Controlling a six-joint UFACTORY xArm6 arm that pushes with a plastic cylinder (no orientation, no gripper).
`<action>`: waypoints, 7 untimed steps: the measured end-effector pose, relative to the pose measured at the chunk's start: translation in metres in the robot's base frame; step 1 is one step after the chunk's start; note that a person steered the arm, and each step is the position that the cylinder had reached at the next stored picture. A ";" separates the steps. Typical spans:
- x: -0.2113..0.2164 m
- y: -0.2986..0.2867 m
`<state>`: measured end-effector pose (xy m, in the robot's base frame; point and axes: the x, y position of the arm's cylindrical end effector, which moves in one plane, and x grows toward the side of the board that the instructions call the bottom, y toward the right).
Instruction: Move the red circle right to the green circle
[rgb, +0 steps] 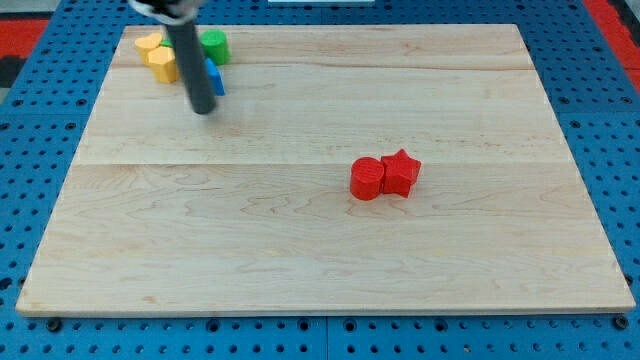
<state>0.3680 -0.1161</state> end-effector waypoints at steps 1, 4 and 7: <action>0.019 0.068; 0.132 0.160; 0.101 0.150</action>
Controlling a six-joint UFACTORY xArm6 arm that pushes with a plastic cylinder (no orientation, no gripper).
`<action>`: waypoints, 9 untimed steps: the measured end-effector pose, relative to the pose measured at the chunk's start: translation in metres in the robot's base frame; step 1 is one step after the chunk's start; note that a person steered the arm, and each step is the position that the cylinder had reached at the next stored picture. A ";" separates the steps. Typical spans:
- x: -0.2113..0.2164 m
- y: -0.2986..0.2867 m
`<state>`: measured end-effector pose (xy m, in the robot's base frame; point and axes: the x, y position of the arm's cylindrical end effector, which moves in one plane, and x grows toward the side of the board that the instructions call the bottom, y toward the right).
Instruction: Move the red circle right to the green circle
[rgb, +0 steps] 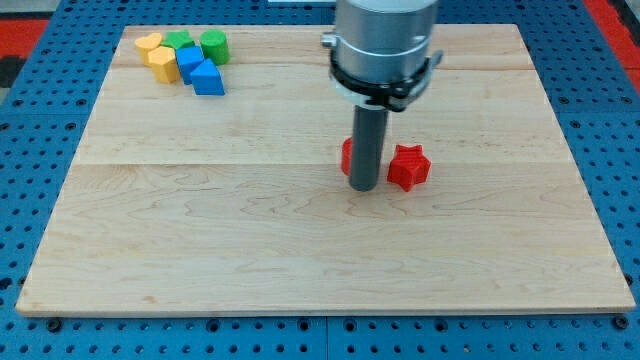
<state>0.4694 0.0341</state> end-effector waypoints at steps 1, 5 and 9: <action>-0.046 0.009; -0.107 0.019; -0.157 -0.090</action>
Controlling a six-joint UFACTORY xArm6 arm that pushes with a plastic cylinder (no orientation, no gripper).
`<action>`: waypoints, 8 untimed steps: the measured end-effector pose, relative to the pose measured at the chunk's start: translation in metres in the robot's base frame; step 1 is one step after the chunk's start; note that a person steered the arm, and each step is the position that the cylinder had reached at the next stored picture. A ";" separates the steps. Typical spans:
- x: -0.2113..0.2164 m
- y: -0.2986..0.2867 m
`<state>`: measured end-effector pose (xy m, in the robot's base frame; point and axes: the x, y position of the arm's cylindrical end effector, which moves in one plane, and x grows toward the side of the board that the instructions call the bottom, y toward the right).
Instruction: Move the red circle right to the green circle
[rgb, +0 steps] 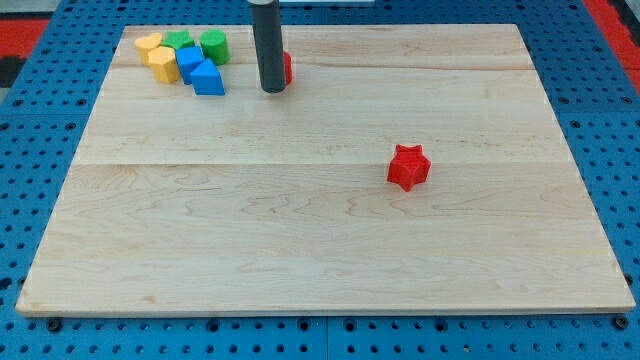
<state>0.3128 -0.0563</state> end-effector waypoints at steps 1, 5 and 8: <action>-0.012 0.061; -0.029 -0.016; -0.074 0.021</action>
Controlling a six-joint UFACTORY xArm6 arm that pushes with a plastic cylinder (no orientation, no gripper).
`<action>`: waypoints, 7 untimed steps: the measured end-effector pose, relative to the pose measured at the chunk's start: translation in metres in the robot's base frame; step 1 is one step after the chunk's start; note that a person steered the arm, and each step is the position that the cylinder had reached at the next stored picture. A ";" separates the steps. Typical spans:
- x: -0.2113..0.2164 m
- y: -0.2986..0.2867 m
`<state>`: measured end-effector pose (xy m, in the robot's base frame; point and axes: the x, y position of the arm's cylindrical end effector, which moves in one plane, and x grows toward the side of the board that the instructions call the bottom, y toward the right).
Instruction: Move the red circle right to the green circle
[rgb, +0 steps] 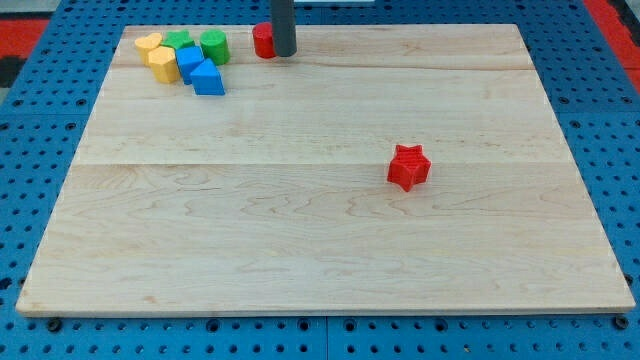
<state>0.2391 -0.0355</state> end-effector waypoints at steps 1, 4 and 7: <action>-0.028 0.007; -0.020 0.042; 0.212 0.217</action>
